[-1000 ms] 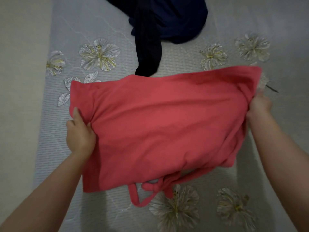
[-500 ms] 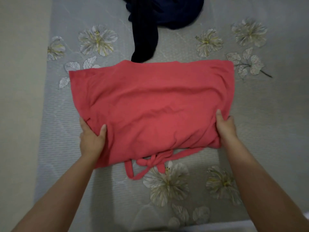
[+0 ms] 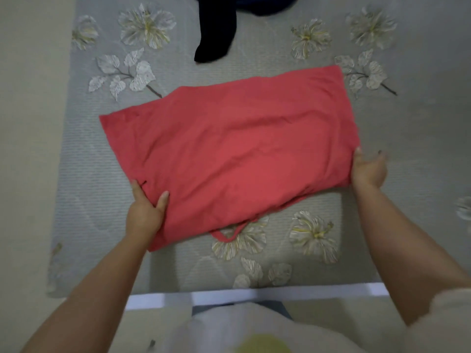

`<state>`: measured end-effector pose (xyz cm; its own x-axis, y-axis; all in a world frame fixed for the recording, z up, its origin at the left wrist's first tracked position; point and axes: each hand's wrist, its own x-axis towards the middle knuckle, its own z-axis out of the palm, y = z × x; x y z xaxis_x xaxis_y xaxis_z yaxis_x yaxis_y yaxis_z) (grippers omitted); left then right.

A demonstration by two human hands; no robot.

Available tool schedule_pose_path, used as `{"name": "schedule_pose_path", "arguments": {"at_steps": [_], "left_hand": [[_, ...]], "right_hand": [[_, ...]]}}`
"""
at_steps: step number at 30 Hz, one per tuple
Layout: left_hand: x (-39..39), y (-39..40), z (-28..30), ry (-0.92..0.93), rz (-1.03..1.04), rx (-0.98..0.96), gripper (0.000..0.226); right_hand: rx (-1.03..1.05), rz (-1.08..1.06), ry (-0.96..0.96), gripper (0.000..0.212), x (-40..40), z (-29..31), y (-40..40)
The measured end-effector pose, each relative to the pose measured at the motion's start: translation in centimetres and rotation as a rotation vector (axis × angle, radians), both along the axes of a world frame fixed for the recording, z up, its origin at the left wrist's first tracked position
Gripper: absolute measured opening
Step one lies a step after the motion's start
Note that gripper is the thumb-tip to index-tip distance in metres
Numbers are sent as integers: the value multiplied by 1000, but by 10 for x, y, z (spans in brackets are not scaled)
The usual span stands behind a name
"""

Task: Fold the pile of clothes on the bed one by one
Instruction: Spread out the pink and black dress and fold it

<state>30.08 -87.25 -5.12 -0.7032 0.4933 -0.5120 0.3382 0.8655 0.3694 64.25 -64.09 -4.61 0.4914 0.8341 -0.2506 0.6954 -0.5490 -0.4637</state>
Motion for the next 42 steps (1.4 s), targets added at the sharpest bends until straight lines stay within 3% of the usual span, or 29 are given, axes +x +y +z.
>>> {"name": "schedule_pose_path", "arguments": {"at_steps": [3,6,9,12,19,28,30,33,38,42], "left_hand": [[42,-26,1,-67,88,-15,84],[60,-41,5,-40,162,-70,84],[49,-40,12,114,103,-46,81],[23,-21,15,203,-32,-5,77],[-26,40,9,295,-329,96,72],[-46,157,-10,317,-754,225,75],[-32,182,-14,218,-816,222,79],[2,192,-19,-30,-945,194,84],[50,169,-32,-26,-1024,157,89],[65,160,-37,-155,-978,123,95]], "right_hand": [[-99,-243,211,83,-22,-3,-48],[-143,-241,434,93,-57,-11,-108],[-208,-257,587,107,-98,-16,-148],[-247,-207,492,113,-129,-17,-151],[-106,-390,439,105,-170,-23,-132],[100,-311,545,100,-71,-32,-177],[122,-393,562,99,-53,-25,-179],[69,-465,416,101,-43,-21,-187],[46,-352,270,103,-66,-28,-194],[40,-288,378,98,-68,-28,-185]]}}
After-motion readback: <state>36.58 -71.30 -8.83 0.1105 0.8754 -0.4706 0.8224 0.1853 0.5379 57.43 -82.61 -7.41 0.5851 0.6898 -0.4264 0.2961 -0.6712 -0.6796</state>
